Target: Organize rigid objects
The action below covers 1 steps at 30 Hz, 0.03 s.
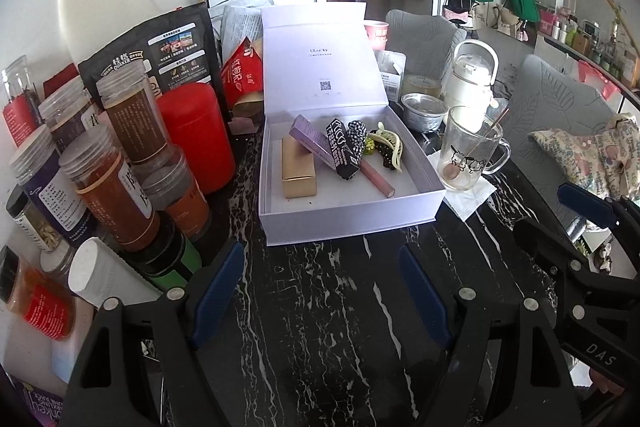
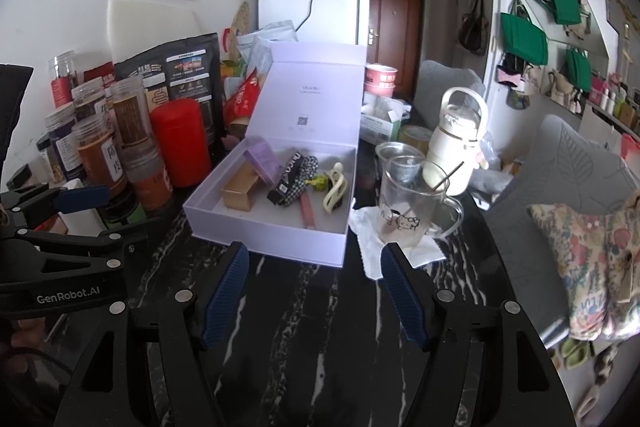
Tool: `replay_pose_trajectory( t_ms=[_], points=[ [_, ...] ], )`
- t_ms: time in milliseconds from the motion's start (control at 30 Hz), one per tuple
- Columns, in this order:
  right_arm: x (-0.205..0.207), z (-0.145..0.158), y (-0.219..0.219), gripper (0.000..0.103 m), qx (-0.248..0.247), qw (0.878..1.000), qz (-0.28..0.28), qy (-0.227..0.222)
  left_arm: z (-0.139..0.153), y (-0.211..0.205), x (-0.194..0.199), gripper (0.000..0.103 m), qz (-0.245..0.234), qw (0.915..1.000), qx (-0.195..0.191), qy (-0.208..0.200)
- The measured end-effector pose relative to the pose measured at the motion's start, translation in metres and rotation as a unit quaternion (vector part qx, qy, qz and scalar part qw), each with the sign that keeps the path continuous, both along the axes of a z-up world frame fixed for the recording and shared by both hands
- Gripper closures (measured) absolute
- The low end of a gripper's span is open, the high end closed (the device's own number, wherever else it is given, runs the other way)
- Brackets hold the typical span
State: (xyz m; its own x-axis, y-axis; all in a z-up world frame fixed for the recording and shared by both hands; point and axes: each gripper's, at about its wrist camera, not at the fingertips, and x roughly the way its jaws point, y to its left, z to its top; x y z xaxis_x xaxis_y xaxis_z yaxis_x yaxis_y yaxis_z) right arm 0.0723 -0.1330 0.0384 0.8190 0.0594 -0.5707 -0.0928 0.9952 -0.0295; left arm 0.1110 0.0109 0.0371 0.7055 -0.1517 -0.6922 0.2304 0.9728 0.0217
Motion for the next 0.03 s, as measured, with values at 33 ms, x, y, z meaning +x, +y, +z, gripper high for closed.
replay_pose_trajectory(
  t_ms=[33],
  points=[
    [0.0003,-0.0004,0.0,0.034,0.0,1.0,0.0,0.001,-0.001,0.0,0.0006,0.023,-0.001,1.0,0.0,0.001]
  ],
)
